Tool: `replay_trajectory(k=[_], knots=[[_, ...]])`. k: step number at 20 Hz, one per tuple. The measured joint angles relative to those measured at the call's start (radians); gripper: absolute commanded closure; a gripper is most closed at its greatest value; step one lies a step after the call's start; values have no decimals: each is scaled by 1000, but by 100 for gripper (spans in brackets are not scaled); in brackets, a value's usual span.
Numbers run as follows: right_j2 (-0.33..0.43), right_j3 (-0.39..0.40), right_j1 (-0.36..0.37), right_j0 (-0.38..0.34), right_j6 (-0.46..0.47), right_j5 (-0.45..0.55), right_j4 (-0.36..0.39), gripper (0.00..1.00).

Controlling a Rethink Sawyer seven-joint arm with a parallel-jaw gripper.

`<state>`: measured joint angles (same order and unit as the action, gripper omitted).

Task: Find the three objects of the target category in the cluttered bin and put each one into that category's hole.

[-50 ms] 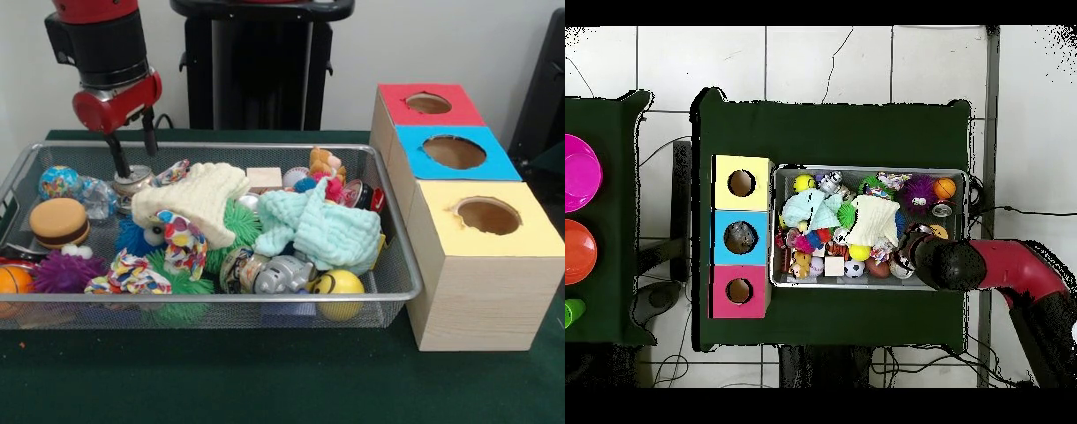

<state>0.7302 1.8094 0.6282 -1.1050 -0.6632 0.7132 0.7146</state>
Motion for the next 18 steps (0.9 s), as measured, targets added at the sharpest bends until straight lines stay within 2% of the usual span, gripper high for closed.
replay_trajectory(k=[6, 18], knots=[[4, -37, -45, -28, 75, 0, 10, 0], [15, -104, -131, -76, 188, 0, 80, 0]])
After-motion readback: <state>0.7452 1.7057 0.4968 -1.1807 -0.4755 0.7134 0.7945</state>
